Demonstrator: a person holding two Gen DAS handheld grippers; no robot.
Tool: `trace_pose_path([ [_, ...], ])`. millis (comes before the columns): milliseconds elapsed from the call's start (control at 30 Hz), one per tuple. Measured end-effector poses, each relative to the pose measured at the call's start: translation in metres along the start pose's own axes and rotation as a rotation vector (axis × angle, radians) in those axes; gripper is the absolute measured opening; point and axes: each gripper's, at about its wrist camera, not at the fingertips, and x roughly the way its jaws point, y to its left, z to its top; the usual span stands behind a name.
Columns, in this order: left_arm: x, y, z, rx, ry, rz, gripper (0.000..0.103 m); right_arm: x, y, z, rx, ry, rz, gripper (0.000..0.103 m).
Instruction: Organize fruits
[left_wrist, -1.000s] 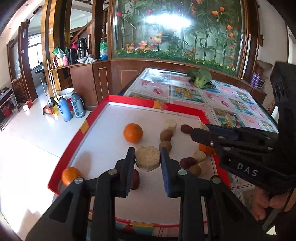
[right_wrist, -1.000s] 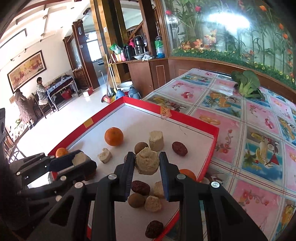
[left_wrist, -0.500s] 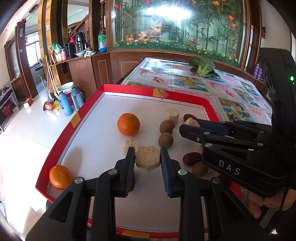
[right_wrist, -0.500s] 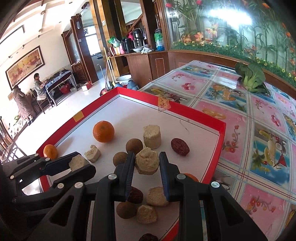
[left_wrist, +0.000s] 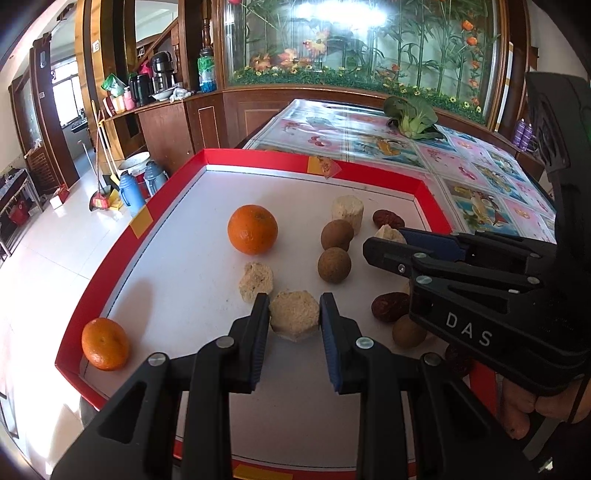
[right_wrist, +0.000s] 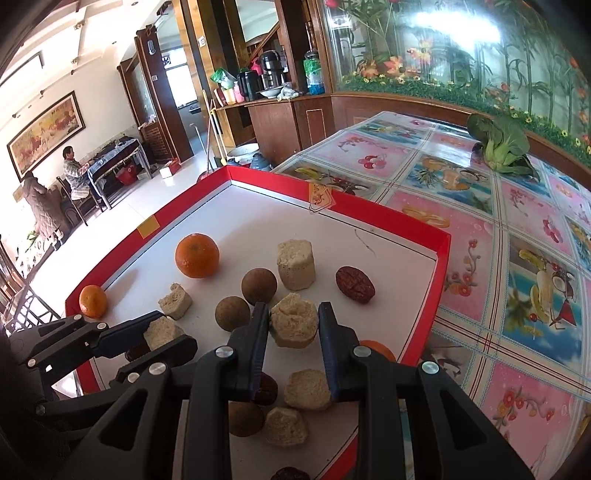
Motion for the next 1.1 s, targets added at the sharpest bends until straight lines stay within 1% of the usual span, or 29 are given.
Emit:
trace_pose_path([
  [67,0.0,0.0,0.0,-0.001,0.003,0.006,0.032,0.0,-0.001,0.001,0.004,0.005,0.007,0.027],
  [100,-0.001,0.0,0.0,-0.003,0.003,0.013,0.042,-0.001,-0.001,0.001,0.006,0.007,0.011,0.03],
  [133,-0.003,0.001,0.0,-0.007,0.0,0.018,0.056,-0.002,-0.002,0.001,0.008,0.005,0.014,0.036],
  [167,-0.006,0.001,0.001,-0.012,-0.01,0.025,0.063,-0.005,-0.001,0.001,0.008,0.0,0.015,0.042],
  [200,-0.01,0.002,0.001,-0.017,-0.026,0.033,0.07,-0.01,-0.003,0.002,0.017,-0.011,0.015,0.044],
  [233,-0.013,0.002,0.002,-0.018,-0.038,0.038,0.073,-0.014,-0.004,0.002,0.026,-0.022,0.012,0.048],
  [300,-0.02,0.001,0.004,-0.015,-0.057,0.061,0.083,-0.024,-0.009,0.002,0.047,-0.053,0.014,0.049],
  [433,-0.039,0.003,0.007,-0.035,-0.105,0.08,0.095,-0.053,-0.02,0.002,0.104,-0.124,0.027,0.049],
  [500,-0.049,0.002,0.008,-0.042,-0.131,0.093,0.098,-0.071,-0.025,0.003,0.126,-0.172,0.027,0.049],
  [567,-0.062,-0.001,0.01,-0.039,-0.172,0.131,0.103,-0.095,-0.027,0.002,0.134,-0.231,0.018,0.053],
  [600,-0.071,-0.004,0.01,-0.03,-0.199,0.155,0.103,-0.103,-0.027,0.003,0.133,-0.252,0.012,0.055],
  [633,-0.077,-0.006,0.011,-0.022,-0.22,0.187,0.103,-0.113,-0.026,0.002,0.128,-0.277,0.004,0.057],
  [700,-0.093,-0.014,0.012,0.0,-0.273,0.296,0.103,-0.136,-0.023,0.0,0.115,-0.337,-0.02,0.063],
  [767,-0.108,-0.019,0.014,0.008,-0.31,0.35,0.103,-0.161,-0.02,-0.004,0.095,-0.401,-0.051,0.08],
  [800,-0.116,-0.02,0.015,0.001,-0.323,0.341,0.103,-0.169,-0.019,-0.005,0.09,-0.421,-0.063,0.08],
  [867,-0.132,-0.02,0.016,-0.01,-0.342,0.281,0.103,-0.192,-0.018,-0.013,0.092,-0.49,-0.077,0.083],
  [933,-0.151,-0.019,0.016,-0.032,-0.38,0.227,0.103,-0.203,-0.019,-0.017,0.09,-0.513,-0.086,0.098],
  [967,-0.158,-0.018,0.015,-0.042,-0.395,0.194,0.103,-0.209,-0.018,-0.02,0.09,-0.521,-0.096,0.103],
  [1000,-0.167,-0.016,0.016,-0.06,-0.412,0.15,0.103,-0.214,-0.019,-0.024,0.098,-0.538,-0.089,0.103],
  [1033,-0.173,-0.015,0.017,-0.076,-0.414,0.134,0.103,-0.217,-0.02,-0.027,0.107,-0.551,-0.071,0.103],
  [1100,-0.182,-0.013,0.018,-0.13,-0.405,0.132,0.103,-0.223,-0.02,-0.034,0.12,-0.564,-0.031,0.103],
])
